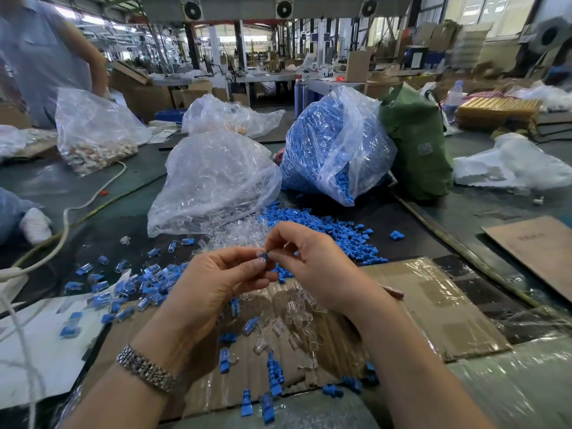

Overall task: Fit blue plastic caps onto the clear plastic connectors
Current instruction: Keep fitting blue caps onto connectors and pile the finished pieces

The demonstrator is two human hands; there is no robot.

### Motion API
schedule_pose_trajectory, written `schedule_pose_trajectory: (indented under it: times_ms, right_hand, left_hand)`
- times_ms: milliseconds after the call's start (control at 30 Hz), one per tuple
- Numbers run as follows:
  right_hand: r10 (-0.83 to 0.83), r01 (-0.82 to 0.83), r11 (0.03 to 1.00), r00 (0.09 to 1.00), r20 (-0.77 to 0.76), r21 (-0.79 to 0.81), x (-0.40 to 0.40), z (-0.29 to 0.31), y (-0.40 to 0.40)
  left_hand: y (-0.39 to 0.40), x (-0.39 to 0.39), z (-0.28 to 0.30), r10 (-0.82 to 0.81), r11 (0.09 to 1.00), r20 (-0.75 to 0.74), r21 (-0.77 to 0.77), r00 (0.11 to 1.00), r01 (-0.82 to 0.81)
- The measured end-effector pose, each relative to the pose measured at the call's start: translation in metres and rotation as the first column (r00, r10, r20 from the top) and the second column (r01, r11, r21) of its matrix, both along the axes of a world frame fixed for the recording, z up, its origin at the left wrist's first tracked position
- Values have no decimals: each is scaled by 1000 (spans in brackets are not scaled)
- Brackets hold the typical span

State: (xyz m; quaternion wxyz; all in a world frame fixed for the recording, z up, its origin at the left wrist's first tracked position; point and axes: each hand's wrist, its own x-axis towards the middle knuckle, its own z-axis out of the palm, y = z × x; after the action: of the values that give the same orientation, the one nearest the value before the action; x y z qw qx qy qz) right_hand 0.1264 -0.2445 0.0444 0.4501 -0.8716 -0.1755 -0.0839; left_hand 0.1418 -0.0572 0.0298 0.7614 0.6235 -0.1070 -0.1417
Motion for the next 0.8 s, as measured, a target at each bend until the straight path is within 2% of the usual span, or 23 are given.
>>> schedule_pose_trajectory:
  times_ms: [167,200,233,267,300,333,367,433,500,700,800]
  right_hand:
    - [-50,52,998,997,-54,37,0,3,-4]
    - [-119,119,993,992,-52,-9,1,3,-8]
    - [-222,216,969,974,-42,-121,2,3,-14]
    - [-342,319,898,940,-22,-303,2,2,-19]
    - [-453,391,776,891,-6,-496,1,2,-24]
    - [-537,406,657,844,-16,-635,0,1,-27]
    - [-588,385,591,807,-52,-709,-1,-1,-29]
    - [-603,331,599,786,-139,-729,-1,-4,-28]
    - [-568,284,621,806,-170,-731,0,-5,-26]
    - [-535,259,632,828,-169,-731,-5,-3,-24]
    - [-516,279,675,840,-167,-683,-5,-1,-23]
  left_hand:
    - [1,2,-2,-9,1000,-1,-16,1000,9]
    - [1,3,-3,0,999,-8,-33,1000,-1]
    - [1,4,-3,14,999,-18,-52,1000,-15]
    - [1,4,-3,28,997,-25,-68,999,-30]
    - [1,4,-4,39,996,-25,-75,999,-41]
    - [1,4,-4,47,996,-22,-75,999,-49]
    - [1,4,-4,53,996,-18,-69,998,-54]
    - [0,5,-3,60,997,-10,-53,998,-60]
    - [-1,6,-3,64,997,-6,-39,998,-64]
    - [-1,6,-3,67,997,-5,-38,998,-67]
    - [-3,6,-1,71,996,-2,-49,997,-71]
